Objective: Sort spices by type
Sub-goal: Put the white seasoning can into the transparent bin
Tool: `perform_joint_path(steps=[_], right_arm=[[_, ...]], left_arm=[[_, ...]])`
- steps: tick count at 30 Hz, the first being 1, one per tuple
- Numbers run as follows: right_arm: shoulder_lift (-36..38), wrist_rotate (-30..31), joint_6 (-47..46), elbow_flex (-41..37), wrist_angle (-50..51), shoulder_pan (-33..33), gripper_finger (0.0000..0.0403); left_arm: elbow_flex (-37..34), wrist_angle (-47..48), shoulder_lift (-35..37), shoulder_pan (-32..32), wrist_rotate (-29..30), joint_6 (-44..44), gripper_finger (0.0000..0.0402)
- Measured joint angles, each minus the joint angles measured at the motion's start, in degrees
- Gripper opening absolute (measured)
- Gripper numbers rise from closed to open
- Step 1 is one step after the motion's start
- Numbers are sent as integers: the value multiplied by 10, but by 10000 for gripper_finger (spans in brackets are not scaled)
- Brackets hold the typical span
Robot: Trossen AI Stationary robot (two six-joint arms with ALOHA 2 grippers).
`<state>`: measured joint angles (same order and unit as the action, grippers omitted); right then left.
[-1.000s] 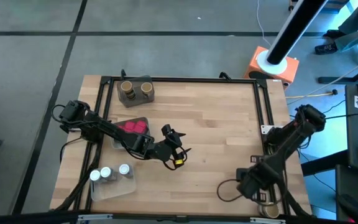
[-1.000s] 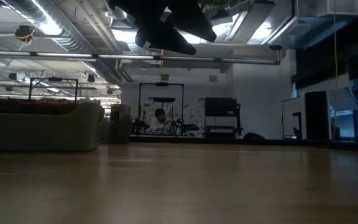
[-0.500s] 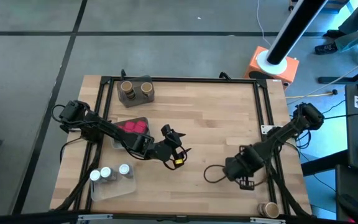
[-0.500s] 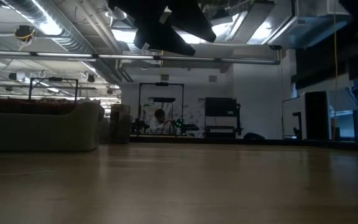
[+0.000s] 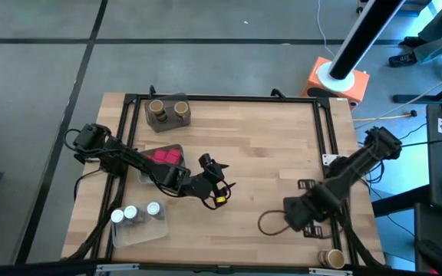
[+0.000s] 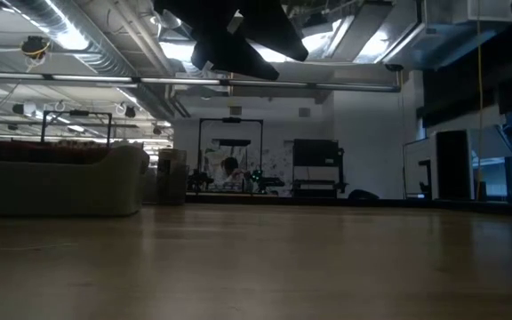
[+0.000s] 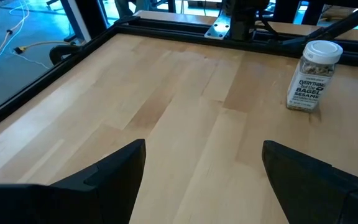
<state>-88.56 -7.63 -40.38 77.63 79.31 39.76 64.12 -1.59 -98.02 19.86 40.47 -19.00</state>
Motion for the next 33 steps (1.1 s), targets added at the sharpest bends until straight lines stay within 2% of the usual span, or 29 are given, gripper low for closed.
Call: perform_joint_path(steps=[2,6,8,12,19,22,26,33], right_arm=[[10,40,-16,0,8,22,12],[14,161,-64,0,31,70,13],[14,183,-88,0,48,85,21],[14,202,-133,0,65,97,71],[15,214,-152,-3,51,107,222],[15,203,-141,-24,29,106,268],[16,199,-120,-69,-6,105,297],[16,171,-115,-121,-40,105,303]], left_arm=[[0,7,0,0,0,-2,306],[0,12,0,0,0,-4,306],[0,11,0,0,0,-4,306],[0,11,0,0,0,-7,306],[0,9,0,0,0,-11,306],[0,10,0,-1,0,-16,306],[0,10,0,-2,0,-13,306],[0,10,0,-2,0,-12,306]])
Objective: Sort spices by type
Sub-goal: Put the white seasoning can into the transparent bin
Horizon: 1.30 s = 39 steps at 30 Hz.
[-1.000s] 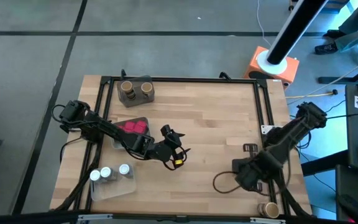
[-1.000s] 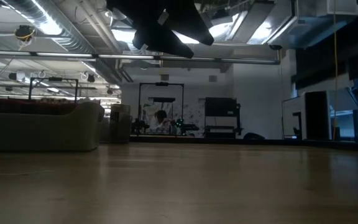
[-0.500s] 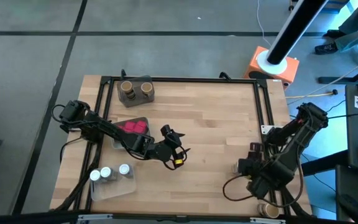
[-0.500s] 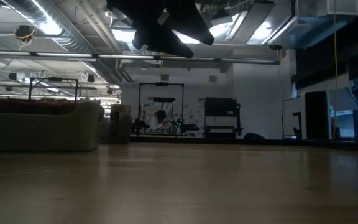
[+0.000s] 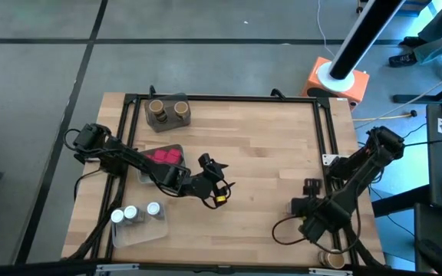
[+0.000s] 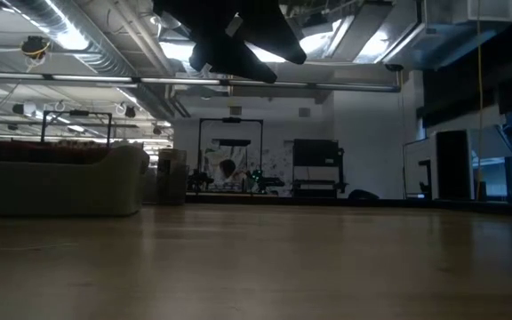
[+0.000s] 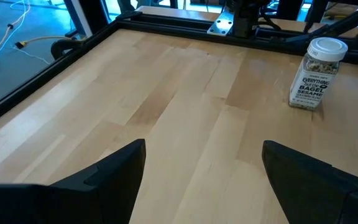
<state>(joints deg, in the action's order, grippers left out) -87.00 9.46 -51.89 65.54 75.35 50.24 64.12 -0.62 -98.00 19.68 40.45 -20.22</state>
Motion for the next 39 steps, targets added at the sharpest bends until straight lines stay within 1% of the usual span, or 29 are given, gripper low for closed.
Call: perform_joint_path(steps=[7,12,16,20,23,31,39], right_arm=[[0,16,42,-15,-65,0,303],[0,10,44,-58,-115,0,303],[0,5,44,-81,-125,0,303],[0,17,44,-84,-129,0,301],[0,32,45,-84,-130,0,284],[1,39,45,-83,-148,0,202],[0,60,45,-84,-207,0,204]], left_arm=[[0,0,0,-7,0,-3,306],[0,0,0,-10,-13,-6,306],[0,0,0,-10,-13,-4,306],[0,0,0,-10,-14,-4,306],[0,0,0,-10,-14,-4,306],[0,0,0,-9,-14,-4,306],[0,0,0,3,-14,-8,306]])
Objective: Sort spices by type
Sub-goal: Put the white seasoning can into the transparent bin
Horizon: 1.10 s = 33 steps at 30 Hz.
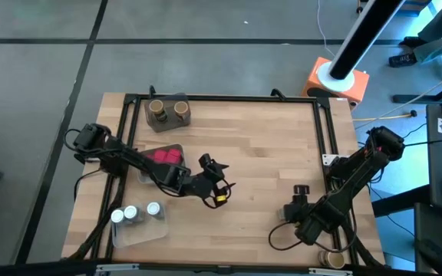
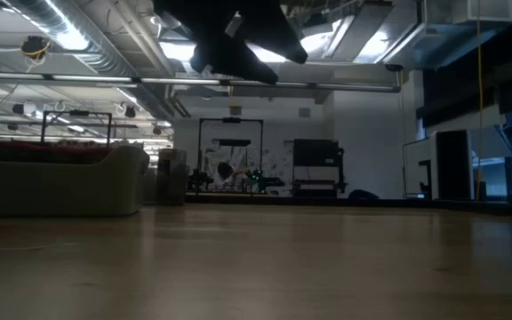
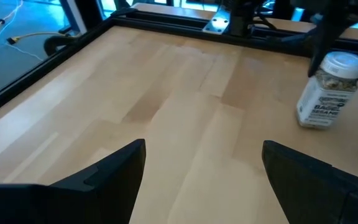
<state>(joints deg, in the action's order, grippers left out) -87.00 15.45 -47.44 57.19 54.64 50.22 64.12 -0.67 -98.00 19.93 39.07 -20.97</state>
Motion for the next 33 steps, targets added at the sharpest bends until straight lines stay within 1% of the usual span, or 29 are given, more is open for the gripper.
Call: perform_joint_path(steps=[3,9,14,18,21,28,33], right_arm=[[0,18,0,0,-26,-8,210],[0,21,27,0,-89,-46,206],[-4,21,68,0,-160,-88,208],[-22,21,131,7,-236,-121,209],[-52,21,183,36,-261,-143,209],[-143,15,272,142,-257,-190,210],[-205,13,314,232,-207,-217,210]], left_arm=[[0,0,0,13,0,-8,306],[0,14,0,45,0,-25,306],[0,69,0,78,0,-77,306],[0,118,0,111,0,-130,306],[0,144,0,139,0,-154,306],[0,193,0,193,0,-211,306],[0,232,0,224,1,-268,306]])
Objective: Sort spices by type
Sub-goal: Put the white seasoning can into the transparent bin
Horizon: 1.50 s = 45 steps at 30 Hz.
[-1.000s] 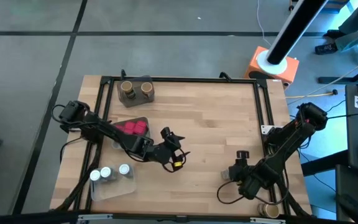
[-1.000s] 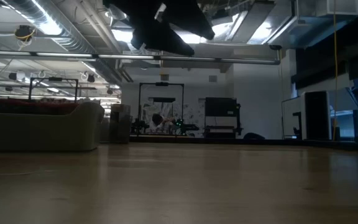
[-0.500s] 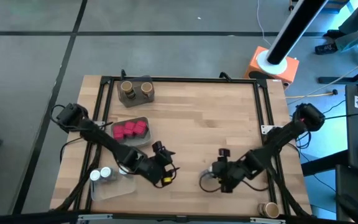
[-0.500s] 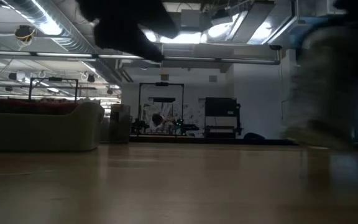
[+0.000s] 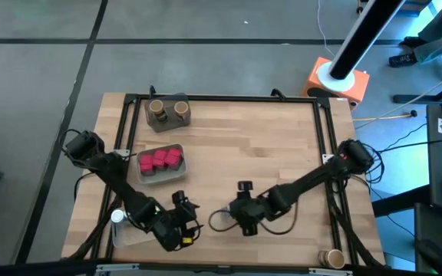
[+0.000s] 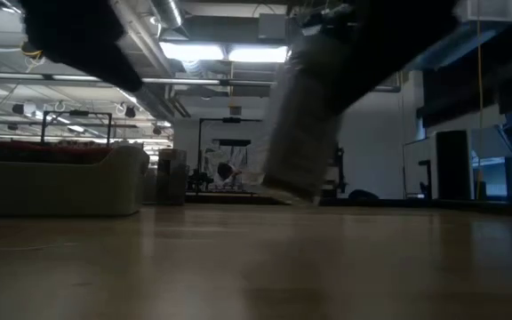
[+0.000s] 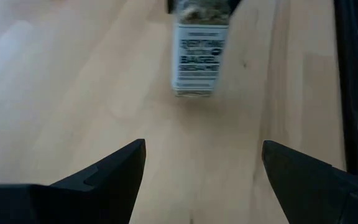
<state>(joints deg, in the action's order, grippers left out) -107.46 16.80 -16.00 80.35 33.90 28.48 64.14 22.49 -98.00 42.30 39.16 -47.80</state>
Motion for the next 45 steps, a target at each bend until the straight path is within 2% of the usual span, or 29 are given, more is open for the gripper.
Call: perform_joint_path(steps=[5,10,18,28,34,36,41,45], right_arm=[[-50,-13,20,71,51,-23,210],[-81,-29,21,100,69,-40,210],[-87,-44,25,100,63,-38,221],[-86,-42,7,101,57,-38,273],[-52,-58,-35,101,147,-32,293],[-41,-45,-38,101,183,-19,293],[-33,34,-93,100,238,34,293],[-33,80,-145,67,237,72,294]], left_arm=[[0,14,0,23,3,-31,306],[0,13,0,34,5,-35,306],[0,8,0,38,7,-28,306],[0,7,0,20,11,-26,306],[0,-52,0,-1,15,18,306],[0,-77,0,-13,15,38,306],[0,-100,0,-49,15,63,306],[0,-114,0,-73,15,80,306]])
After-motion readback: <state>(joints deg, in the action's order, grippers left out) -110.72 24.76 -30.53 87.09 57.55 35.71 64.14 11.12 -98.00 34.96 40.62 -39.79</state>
